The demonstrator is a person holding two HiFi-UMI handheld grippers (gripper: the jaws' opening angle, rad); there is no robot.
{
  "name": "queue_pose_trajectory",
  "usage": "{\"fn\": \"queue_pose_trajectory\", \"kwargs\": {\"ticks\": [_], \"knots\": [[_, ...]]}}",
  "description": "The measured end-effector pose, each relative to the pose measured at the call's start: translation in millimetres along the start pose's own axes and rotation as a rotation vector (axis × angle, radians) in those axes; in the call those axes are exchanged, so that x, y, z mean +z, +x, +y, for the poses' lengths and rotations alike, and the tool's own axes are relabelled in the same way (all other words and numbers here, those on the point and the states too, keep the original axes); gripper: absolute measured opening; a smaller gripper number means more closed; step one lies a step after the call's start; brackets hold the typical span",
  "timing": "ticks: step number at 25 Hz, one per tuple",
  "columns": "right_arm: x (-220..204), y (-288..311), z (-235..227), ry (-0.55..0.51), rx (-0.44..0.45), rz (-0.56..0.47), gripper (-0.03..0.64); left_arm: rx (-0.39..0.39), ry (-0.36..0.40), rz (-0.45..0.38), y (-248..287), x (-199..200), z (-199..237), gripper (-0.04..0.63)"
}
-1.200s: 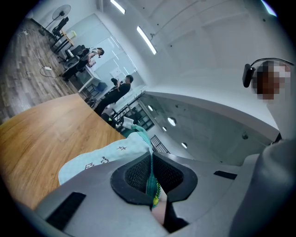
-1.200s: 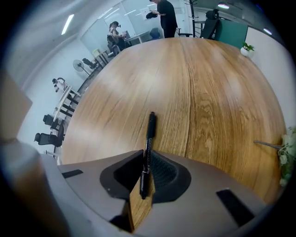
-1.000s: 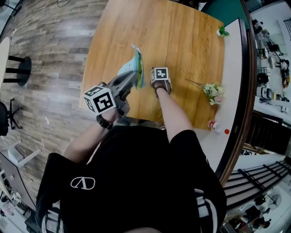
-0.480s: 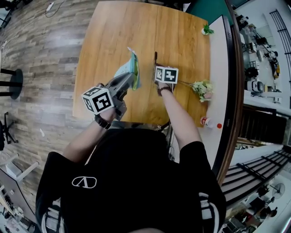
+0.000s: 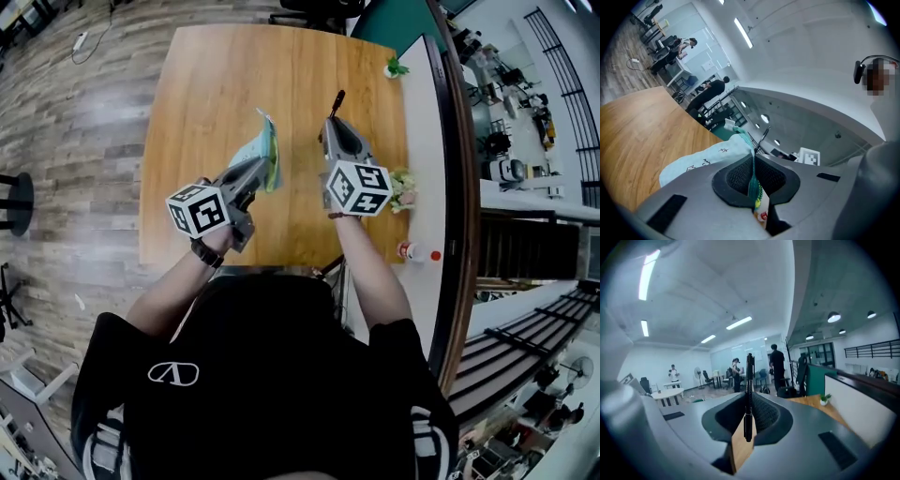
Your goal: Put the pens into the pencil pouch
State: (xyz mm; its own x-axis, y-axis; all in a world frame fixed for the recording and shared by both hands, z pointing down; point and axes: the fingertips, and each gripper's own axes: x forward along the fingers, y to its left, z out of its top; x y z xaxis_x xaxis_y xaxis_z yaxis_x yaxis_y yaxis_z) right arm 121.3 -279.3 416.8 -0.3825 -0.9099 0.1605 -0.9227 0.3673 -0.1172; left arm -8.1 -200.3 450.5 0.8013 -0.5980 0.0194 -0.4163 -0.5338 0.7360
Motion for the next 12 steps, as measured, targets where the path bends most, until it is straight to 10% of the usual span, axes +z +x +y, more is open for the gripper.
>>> {"fn": "queue_pose_trajectory", "kwargs": {"ticks": [7, 12], "knots": [[76.8, -64.3, 26.8, -0.187, -0.029, -0.357, 0.041, -0.029, 0.008, 0.010, 8.9, 3.1, -9.6, 0.015], [57.2, -72.5, 22.3, -0.165, -0.057, -0.372, 0.041, -0.045, 0.010, 0.013, 9.8, 4.7, -14.5, 0.015]]}}
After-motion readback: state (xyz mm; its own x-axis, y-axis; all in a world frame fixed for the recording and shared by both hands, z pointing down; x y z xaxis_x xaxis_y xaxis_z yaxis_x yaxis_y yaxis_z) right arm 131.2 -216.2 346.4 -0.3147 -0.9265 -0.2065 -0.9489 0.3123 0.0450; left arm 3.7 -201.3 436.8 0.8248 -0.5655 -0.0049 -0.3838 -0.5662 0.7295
